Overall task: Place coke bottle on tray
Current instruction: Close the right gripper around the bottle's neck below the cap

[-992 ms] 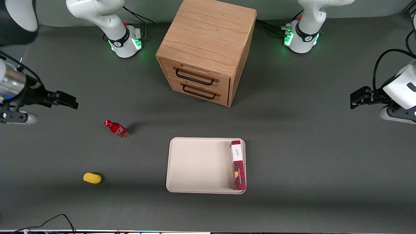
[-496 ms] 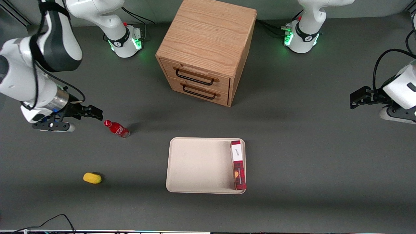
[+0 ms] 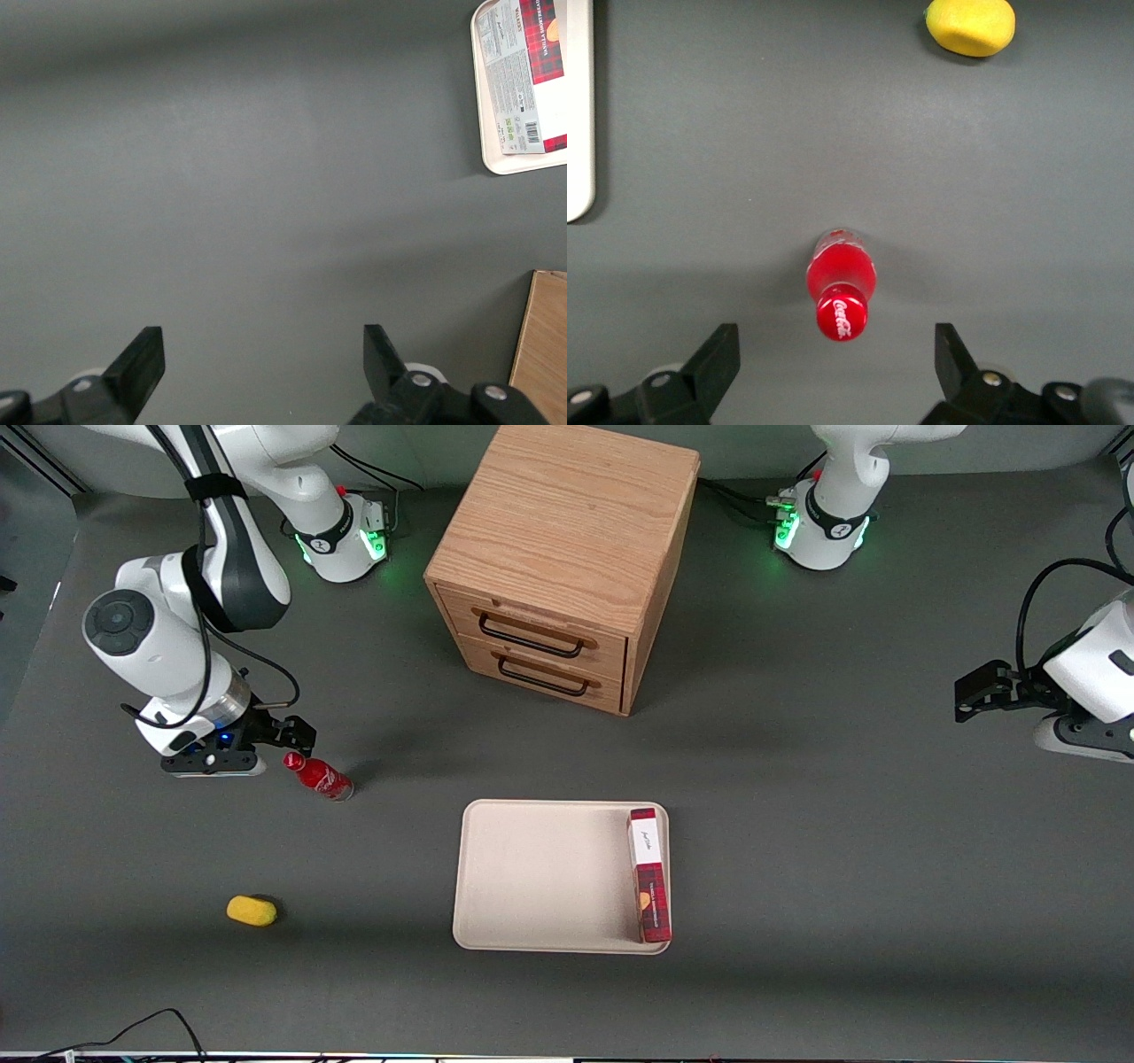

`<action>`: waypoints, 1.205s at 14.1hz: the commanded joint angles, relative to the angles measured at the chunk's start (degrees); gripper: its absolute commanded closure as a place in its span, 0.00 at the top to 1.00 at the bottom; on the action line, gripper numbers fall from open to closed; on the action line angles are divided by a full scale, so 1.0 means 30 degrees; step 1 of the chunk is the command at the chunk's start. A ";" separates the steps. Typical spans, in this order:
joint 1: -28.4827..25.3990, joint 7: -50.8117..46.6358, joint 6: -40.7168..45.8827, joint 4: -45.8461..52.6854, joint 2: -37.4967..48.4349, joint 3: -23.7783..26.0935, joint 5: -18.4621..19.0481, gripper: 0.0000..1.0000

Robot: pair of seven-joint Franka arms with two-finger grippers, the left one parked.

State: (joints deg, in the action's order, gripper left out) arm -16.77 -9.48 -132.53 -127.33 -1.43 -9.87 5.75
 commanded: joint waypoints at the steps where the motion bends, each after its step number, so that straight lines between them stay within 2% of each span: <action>1: -0.0007 -0.0237 -0.2017 -0.1965 0.0624 0.0096 0.0750 0.97; 3: 0.0051 -0.0237 -0.3484 -0.2905 0.0624 0.0096 0.1130 0.96; 6: 0.0110 -0.0266 -0.3694 -0.2997 0.0391 0.0096 0.1131 0.94; 15: 0.0726 0.0115 -0.3694 -0.2763 0.0273 0.0125 0.1131 0.68; 17: 0.0609 0.0056 -0.3665 -0.2501 0.0127 0.0125 0.1131 0.67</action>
State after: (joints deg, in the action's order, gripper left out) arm -15.05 -9.33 -142.98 -135.22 -1.43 -9.79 7.79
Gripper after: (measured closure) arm 0.326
